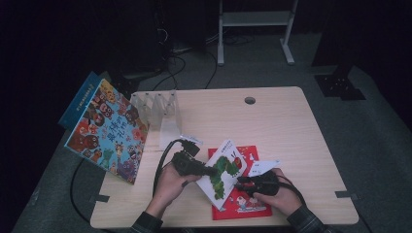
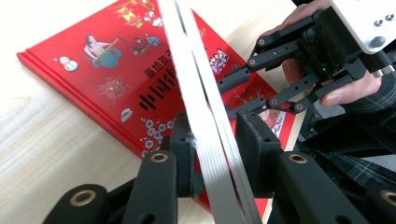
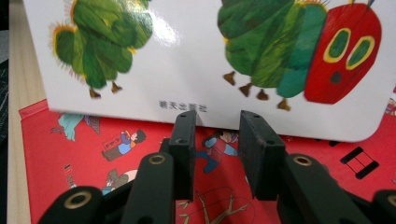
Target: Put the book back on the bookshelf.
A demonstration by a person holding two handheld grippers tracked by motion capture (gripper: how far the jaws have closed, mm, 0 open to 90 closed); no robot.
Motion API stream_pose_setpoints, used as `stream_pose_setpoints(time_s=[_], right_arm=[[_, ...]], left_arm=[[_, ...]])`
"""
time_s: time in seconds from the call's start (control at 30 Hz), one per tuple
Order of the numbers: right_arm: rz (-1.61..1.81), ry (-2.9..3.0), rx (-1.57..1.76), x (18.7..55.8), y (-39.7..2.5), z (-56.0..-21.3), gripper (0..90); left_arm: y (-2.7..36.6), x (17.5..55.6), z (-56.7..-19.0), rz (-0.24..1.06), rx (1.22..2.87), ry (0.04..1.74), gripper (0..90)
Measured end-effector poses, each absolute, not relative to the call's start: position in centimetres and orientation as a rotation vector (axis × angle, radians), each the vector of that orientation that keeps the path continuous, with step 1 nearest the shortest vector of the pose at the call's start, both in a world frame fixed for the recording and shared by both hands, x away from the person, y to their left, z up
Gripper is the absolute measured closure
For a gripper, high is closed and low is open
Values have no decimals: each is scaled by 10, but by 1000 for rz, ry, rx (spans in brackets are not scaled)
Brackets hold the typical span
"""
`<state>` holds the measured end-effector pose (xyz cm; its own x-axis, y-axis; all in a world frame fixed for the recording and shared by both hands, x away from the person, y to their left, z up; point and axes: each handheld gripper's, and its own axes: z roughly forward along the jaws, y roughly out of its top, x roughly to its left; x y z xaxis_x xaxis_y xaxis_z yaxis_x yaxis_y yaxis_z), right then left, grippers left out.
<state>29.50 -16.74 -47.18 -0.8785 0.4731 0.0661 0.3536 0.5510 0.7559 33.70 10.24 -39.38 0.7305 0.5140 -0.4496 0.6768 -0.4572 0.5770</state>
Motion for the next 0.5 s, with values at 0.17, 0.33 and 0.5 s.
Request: stream_pose_setpoints(time_s=[0.17,0.33,0.5], right_arm=[[1239,2641,700,295,-167,-472,631],[1238,2643,673,293,-166,-472,593],[1238,2642,665,293,-166,-473,582]], left_arm=[[104,336,-389,-238,2182,886,702],[107,332,-379,-181,2186,860,750],[106,328,-375,-134,2216,844,758]])
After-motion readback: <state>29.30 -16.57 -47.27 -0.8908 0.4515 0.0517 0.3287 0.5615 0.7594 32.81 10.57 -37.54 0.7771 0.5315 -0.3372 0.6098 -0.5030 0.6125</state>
